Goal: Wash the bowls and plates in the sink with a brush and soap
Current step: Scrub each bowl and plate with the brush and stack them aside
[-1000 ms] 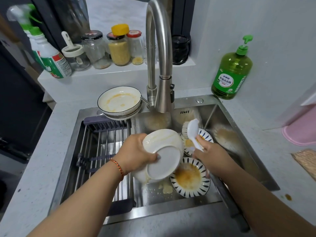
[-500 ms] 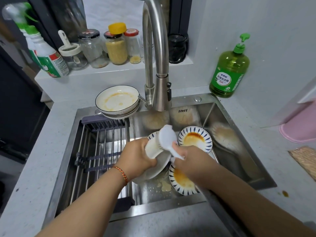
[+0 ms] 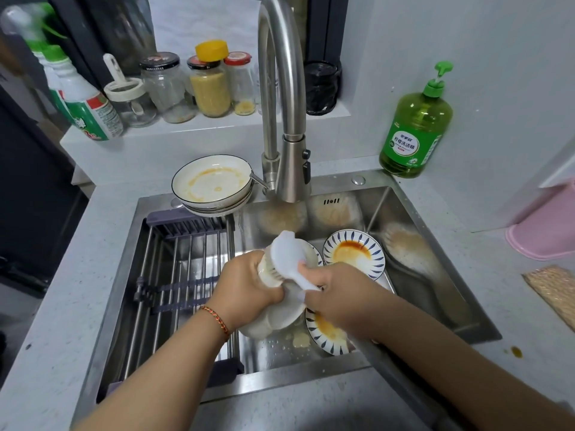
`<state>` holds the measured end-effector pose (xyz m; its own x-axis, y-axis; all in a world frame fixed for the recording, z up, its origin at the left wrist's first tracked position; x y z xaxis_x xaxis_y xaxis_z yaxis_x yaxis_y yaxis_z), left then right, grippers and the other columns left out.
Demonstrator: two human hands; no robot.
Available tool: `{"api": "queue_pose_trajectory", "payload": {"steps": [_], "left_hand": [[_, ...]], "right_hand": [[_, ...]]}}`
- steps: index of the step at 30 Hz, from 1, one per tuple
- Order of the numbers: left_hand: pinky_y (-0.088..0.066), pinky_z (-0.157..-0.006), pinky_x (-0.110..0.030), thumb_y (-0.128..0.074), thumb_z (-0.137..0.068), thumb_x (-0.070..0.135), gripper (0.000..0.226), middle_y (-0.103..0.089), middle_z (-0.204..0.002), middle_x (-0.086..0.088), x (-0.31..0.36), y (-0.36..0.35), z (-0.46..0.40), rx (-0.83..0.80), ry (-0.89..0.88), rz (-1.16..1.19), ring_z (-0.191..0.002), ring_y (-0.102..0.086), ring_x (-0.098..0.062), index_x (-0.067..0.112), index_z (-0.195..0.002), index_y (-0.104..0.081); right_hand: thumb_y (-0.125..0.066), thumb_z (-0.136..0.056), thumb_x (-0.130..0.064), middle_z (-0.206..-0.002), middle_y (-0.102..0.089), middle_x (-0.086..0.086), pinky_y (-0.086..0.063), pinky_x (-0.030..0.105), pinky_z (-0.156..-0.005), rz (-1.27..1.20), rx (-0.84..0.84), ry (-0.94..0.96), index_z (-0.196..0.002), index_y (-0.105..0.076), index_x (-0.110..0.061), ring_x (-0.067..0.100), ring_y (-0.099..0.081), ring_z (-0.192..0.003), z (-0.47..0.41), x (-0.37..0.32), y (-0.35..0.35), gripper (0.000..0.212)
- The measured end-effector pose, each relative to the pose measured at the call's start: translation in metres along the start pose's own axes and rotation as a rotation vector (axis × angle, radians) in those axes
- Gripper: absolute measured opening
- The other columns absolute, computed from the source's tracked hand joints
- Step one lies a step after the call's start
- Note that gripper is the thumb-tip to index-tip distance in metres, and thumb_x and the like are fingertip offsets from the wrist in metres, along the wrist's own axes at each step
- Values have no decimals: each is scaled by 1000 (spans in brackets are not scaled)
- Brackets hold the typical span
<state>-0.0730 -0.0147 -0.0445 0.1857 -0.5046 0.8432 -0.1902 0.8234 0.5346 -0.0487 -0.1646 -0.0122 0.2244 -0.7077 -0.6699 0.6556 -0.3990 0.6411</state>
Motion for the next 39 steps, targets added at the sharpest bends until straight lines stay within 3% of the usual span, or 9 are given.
{"api": "queue_pose_trajectory", "payload": {"steps": [3,7,10,14,20,26,32,36,39], "left_hand": [[-46,-60,-17,-85,-61,10,36,-65,-77,13,-3,8,2,39,17,10,-73,-60,-1,32,-73,-59],[-54,-65,-28,-87,-51,20,39,-69,-84,3,-17,19,4,145,106,208,-75,-64,-12,19,-84,-66],[-56,-69,-36,-88,-59,3,41,-70,-91,-5,-30,18,10,268,226,491,-83,-67,-23,14,-92,-65],[-56,-80,-47,-73,-73,-10,36,-70,-97,-10,-34,0,19,352,353,908,-90,-68,-29,13,-97,-61],[-58,-77,-49,-77,-62,-10,57,-71,-106,-17,-32,-26,25,248,366,1109,-95,-70,-32,6,-114,-60],[-58,-67,-40,-83,-53,-6,58,-71,-103,-18,-32,-15,19,-20,381,861,-87,-71,-30,7,-106,-61],[-59,-78,-39,-86,-55,-1,39,-75,-88,-7,-1,-6,-1,-300,203,262,-82,-71,-23,13,-88,-69],[-59,-78,-41,-88,-53,9,36,-75,-85,-6,2,-3,-4,-234,173,140,-81,-71,-23,13,-83,-68],[-57,-71,-38,-85,-46,21,38,-73,-79,-5,-6,6,-5,-105,162,75,-76,-69,-24,14,-79,-67]], "right_hand": [[-53,-93,-21,-67,-57,1,-43,23,-41,-198,36,-204,-136,-51,-24,12,-50,-45,-5,34,18,43],[-55,-93,-16,-44,-48,-2,-42,23,-36,-504,31,-331,-110,-63,-15,22,-43,-43,-4,62,10,18],[-61,-92,-21,-53,-60,4,-38,22,-37,-681,131,-359,-110,-63,-19,20,-45,-40,-3,73,-3,19],[-71,-84,-30,-89,-71,17,-41,21,-39,-769,214,-394,-101,-65,-5,20,-54,-55,-1,77,-19,31],[-76,-80,-18,-72,-65,9,-39,20,-36,-910,274,-366,-101,-67,-4,9,-47,-36,3,74,-17,27],[-80,-74,-18,-85,-69,-8,-44,11,-46,-463,197,-214,-118,-61,-21,-7,-60,-53,-6,73,22,47],[-85,-65,-15,-97,-66,-1,-47,14,-49,-186,124,-118,-145,-37,-23,5,-62,-66,-12,55,28,93],[-78,-75,-17,-88,-65,5,-52,29,-44,-277,183,-162,-140,-42,-29,10,-55,-44,-7,60,31,75],[-61,-90,-21,-79,-64,5,-47,24,-38,-322,229,-257,-139,-46,-24,5,-47,-32,1,76,29,51]]}}
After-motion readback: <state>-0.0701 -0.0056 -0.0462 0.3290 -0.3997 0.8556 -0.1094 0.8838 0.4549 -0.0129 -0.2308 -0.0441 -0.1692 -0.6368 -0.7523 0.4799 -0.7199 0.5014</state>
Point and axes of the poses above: each hand's wrist, its own z-axis away from the middle knuckle, its own y-axis out of the back of the hand, x = y × z, the point moved 7 cm from there along -z, towards the middle knuckle
